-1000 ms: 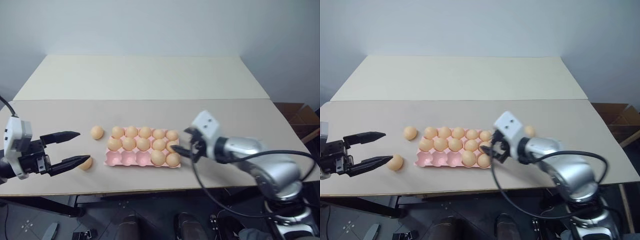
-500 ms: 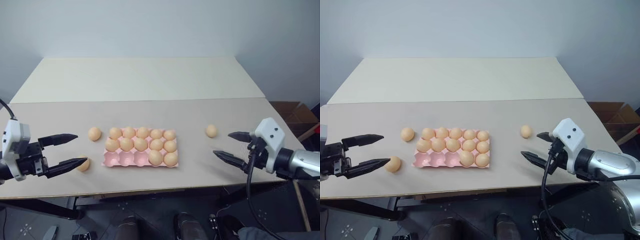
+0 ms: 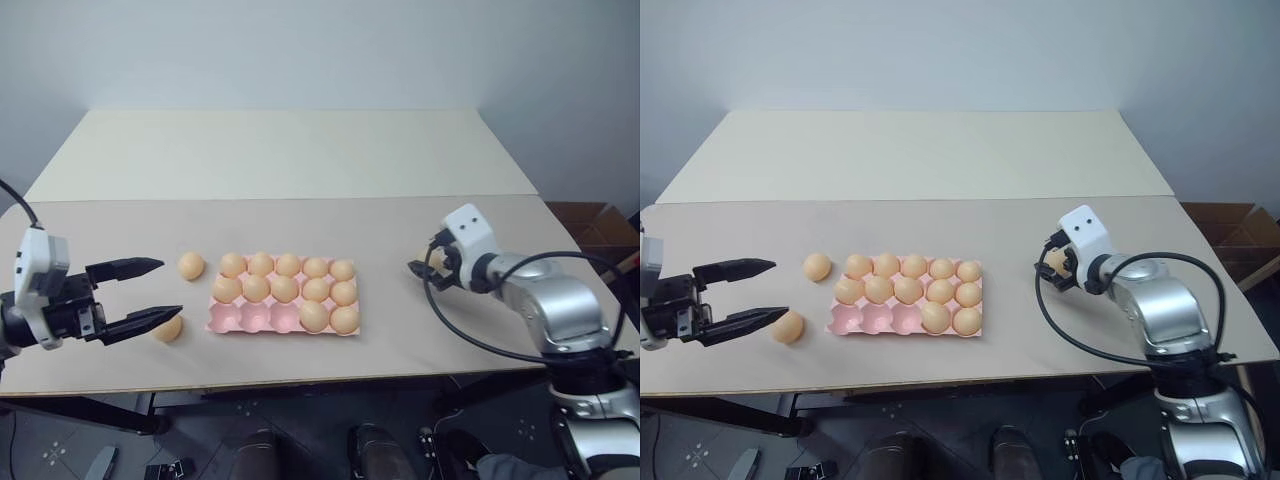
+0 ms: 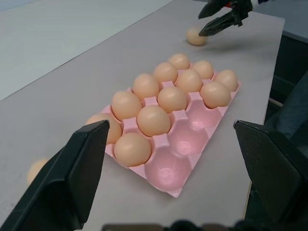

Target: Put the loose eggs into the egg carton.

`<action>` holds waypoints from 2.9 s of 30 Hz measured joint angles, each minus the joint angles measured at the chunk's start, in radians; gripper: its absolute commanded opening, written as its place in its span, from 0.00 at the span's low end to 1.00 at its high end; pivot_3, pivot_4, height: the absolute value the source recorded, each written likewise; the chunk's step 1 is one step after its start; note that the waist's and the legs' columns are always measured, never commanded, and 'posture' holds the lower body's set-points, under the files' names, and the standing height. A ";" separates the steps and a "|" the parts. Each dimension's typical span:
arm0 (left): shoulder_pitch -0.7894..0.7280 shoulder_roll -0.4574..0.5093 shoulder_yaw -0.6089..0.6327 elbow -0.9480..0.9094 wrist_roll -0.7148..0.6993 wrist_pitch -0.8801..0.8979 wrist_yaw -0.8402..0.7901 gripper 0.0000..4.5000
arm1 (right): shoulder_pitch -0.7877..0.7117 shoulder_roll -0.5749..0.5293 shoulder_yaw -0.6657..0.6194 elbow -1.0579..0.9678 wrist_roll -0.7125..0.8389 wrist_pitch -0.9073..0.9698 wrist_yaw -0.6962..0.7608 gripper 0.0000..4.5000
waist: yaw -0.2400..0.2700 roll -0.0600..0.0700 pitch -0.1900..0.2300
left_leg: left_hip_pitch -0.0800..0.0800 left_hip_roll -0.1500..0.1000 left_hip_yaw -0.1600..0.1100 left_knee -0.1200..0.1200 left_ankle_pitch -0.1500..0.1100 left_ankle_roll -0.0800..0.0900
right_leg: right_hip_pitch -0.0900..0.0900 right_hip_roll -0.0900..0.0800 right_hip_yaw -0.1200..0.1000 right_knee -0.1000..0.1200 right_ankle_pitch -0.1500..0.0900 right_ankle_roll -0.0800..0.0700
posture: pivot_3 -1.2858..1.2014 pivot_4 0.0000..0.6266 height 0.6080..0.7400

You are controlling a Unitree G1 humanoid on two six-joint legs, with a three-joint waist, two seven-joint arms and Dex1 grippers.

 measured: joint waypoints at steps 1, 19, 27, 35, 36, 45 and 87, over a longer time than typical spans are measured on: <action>0.000 0.000 0.000 -0.001 0.000 0.000 0.001 1.00 | -0.018 0.025 0.007 0.040 -0.013 0.000 -0.017 0.99 | 0.000 0.000 0.000 | 0.000 0.000 0.000 0.000 0.000 0.000 | -0.001 0.000 0.000 0.000 0.000 0.000 | 0.52 0.24 1.00; 0.003 0.000 0.002 -0.009 -0.012 0.000 0.002 1.00 | -0.073 0.162 -0.007 -0.332 0.072 0.209 -0.011 0.43 | -0.005 0.001 0.000 | 0.000 0.002 0.000 0.000 0.000 0.000 | -0.002 0.001 0.000 0.003 0.000 0.000 | 0.52 0.24 1.00; -0.072 0.002 -0.046 0.021 -0.020 -0.001 -0.041 1.00 | -0.043 0.324 0.215 -0.482 0.148 0.273 -0.021 0.43 | 0.002 0.000 0.000 | 0.001 0.000 0.000 0.000 0.001 -0.001 | 0.000 0.000 -0.001 0.003 0.000 0.000 | 0.52 0.24 1.00; -0.104 0.032 -0.085 0.030 -0.020 0.000 -0.097 1.00 | -0.041 0.367 0.394 -0.439 0.112 0.176 -0.024 0.43 | -0.005 0.000 -0.001 | 0.001 0.001 0.000 0.000 0.001 -0.002 | -0.001 0.001 -0.001 0.003 0.000 0.000 | 0.52 0.24 1.00; -0.104 0.033 -0.085 0.031 -0.020 0.000 -0.097 1.00 | -0.041 0.371 0.405 -0.431 0.107 0.167 -0.024 0.43 | -0.004 0.000 -0.001 | 0.001 0.001 0.000 0.000 0.001 -0.002 | -0.001 0.001 -0.001 0.003 0.000 0.000 | 0.52 0.24 1.00; -0.079 0.026 -0.079 0.025 -0.020 0.001 -0.085 1.00 | -0.049 0.387 0.432 -0.376 0.065 0.124 -0.030 0.99 | -0.004 0.000 -0.001 | 0.001 0.001 0.000 0.000 0.001 -0.002 | -0.001 0.000 -0.001 0.003 0.000 0.000 | 0.52 0.24 1.00; -0.103 -0.050 -0.244 -0.024 0.113 0.613 0.635 0.79 | 0.403 -0.220 -0.318 -0.473 0.332 -0.348 0.522 1.00 | 0.012 -0.001 -0.001 | 0.007 0.000 -0.001 -0.001 0.001 -0.002 | 0.006 0.000 0.000 0.001 -0.001 0.000 | 0.52 0.24 1.00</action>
